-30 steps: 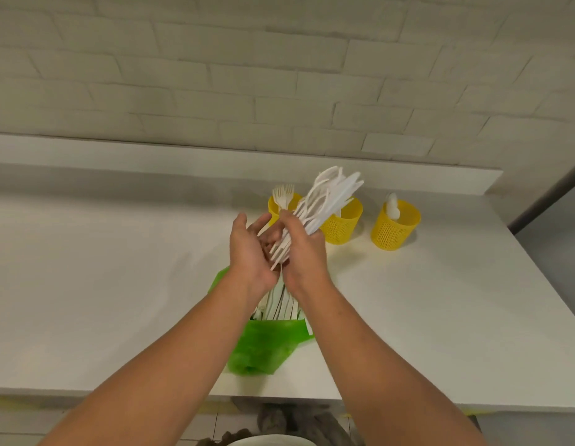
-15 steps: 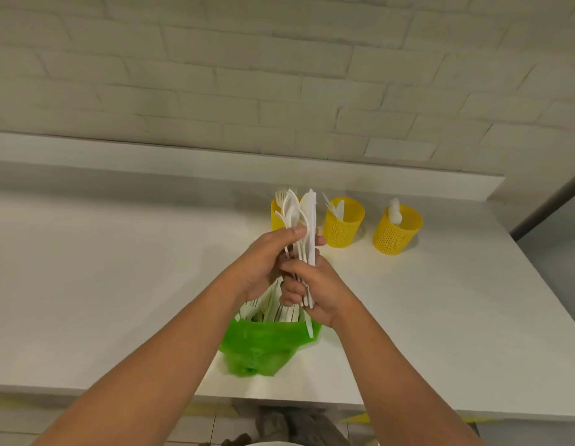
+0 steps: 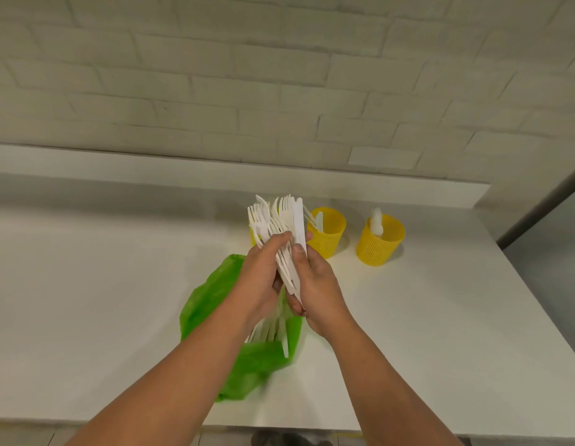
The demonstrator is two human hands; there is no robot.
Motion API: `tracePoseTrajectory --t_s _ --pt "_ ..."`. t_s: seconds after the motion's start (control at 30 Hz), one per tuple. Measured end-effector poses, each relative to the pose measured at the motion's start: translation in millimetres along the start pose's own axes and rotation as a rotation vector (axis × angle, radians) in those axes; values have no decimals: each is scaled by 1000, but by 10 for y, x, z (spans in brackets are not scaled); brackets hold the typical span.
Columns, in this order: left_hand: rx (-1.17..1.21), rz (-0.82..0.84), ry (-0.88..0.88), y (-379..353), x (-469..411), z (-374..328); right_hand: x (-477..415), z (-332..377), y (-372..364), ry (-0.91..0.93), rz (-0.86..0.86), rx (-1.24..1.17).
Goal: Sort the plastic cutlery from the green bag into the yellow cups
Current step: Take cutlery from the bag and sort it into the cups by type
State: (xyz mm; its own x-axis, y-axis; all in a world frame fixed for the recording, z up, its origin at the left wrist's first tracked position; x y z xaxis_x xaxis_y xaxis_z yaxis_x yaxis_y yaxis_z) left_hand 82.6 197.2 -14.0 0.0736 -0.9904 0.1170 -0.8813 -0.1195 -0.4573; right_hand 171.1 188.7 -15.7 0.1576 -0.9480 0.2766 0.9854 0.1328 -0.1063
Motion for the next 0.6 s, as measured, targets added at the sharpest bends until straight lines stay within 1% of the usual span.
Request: tracePoseTrajectory --t_s 0.1,0.17,0.23,0.3,0.37,0.5,0.6 --pt "91 -144 -4 -11 -73 109 -50 31 167 -3 -60 61" --pt "161 -211 -2 -53 -119 203 -81 72 280 16 -89 142" --pt "190 -220 -1 -161 -148 278 -105 122 420 50 -138 217" --pt "166 -182 -27 -338 -171 299 -154 161 571 87 -180 302" --pt "145 -177 -42 -477 -196 332 -219 160 694 94 -192 365" --pt "163 -222 -53 -637 -236 419 -318 75 844 48 -148 258" --pt "125 -235 -70 -716 -237 477 -343 38 937 17 -123 212"
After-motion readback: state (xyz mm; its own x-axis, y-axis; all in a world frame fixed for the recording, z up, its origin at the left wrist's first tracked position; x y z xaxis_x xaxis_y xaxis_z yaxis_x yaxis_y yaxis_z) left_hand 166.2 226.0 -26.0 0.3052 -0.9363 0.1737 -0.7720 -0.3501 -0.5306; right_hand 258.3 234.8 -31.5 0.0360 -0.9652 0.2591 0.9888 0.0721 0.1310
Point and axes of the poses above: each hand's wrist, its own x-axis away from the middle knuckle, its own y-axis out of the back of the hand, z = x × y, the point moved 8 cm from there along -x, towards the middle knuckle, and after that the axes turned 10 degrees about -y, right-handed, at the moved point
